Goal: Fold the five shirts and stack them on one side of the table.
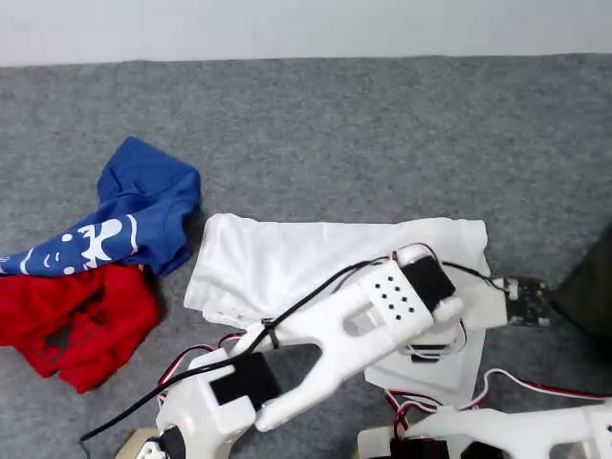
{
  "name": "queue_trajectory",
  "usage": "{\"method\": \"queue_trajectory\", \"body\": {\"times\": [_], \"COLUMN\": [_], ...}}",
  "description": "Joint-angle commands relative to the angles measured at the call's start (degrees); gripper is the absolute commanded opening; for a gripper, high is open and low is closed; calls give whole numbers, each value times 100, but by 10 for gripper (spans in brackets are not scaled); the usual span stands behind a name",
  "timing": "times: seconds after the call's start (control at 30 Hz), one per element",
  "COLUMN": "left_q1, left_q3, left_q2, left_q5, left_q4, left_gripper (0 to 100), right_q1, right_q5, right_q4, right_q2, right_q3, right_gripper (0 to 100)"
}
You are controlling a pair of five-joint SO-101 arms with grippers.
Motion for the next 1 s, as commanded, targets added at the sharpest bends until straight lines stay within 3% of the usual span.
{"method": "queue_trajectory", "body": {"times": [0.0,0.2,0.57,0.97], "left_q1": [26,88,387,308], "left_q3": [-321,-1446,-4382,-4681], "left_q2": [132,879,2919,3587], "left_q5": [-308,-325,-448,-651], "left_q4": [-62,141,1503,1495], "left_gripper": [202,202,203,201], "right_q1": [57,57,22,40], "right_q5": [35,44,62,62], "right_q4": [-40,-75,-119,-435], "right_q2": [-145,-154,-136,-136], "right_q3": [-114,237,343,343], "right_gripper": [10,10,10,10]}}
